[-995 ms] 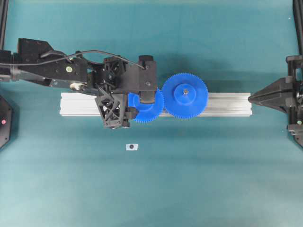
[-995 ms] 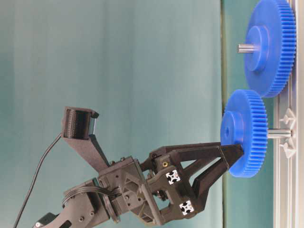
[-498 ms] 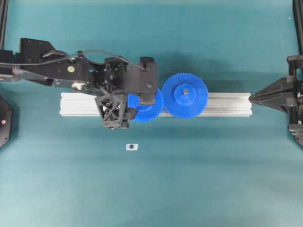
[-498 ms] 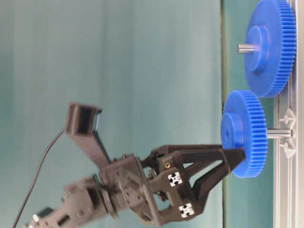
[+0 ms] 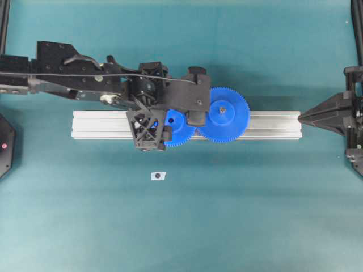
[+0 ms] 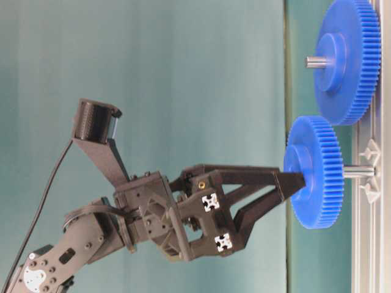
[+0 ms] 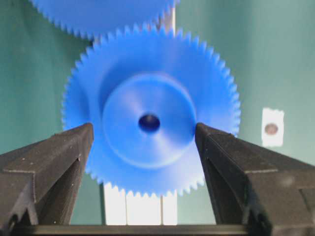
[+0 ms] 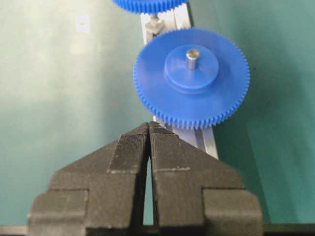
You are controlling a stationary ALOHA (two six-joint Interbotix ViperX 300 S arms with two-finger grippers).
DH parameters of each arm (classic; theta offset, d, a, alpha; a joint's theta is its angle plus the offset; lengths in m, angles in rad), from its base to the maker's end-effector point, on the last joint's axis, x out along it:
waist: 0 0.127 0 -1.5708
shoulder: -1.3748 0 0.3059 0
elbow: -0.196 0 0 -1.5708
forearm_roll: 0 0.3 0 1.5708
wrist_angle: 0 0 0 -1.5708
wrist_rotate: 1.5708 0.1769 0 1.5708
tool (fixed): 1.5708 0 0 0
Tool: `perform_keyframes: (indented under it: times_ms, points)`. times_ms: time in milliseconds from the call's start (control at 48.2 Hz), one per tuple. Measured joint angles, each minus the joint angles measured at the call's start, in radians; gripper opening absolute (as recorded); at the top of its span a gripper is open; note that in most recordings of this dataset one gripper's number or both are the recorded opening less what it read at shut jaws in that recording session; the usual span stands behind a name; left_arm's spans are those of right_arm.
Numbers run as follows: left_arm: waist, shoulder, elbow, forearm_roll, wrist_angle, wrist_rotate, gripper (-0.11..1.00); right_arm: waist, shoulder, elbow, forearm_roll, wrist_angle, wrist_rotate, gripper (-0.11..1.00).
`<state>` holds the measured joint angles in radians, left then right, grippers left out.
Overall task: Find the location of the shaft and insert the small gear.
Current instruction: 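Push the gear onto the shaft toward the rail with the left gripper, then open the left gripper and pull it back away from the gear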
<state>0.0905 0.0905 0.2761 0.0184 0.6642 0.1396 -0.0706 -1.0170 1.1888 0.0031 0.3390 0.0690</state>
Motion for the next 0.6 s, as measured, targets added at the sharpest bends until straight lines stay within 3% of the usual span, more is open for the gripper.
perform_keyframes:
  times_ms: [415, 601]
  points:
    - [0.000, 0.049, -0.028, -0.002, 0.005, -0.005, 0.79, -0.002, -0.006, 0.005, 0.000, -0.012, -0.002, 0.05]
    - [0.008, 0.060, -0.031, 0.000, 0.032, 0.025, 0.79, -0.002, -0.008, 0.009, 0.000, -0.012, 0.000, 0.05]
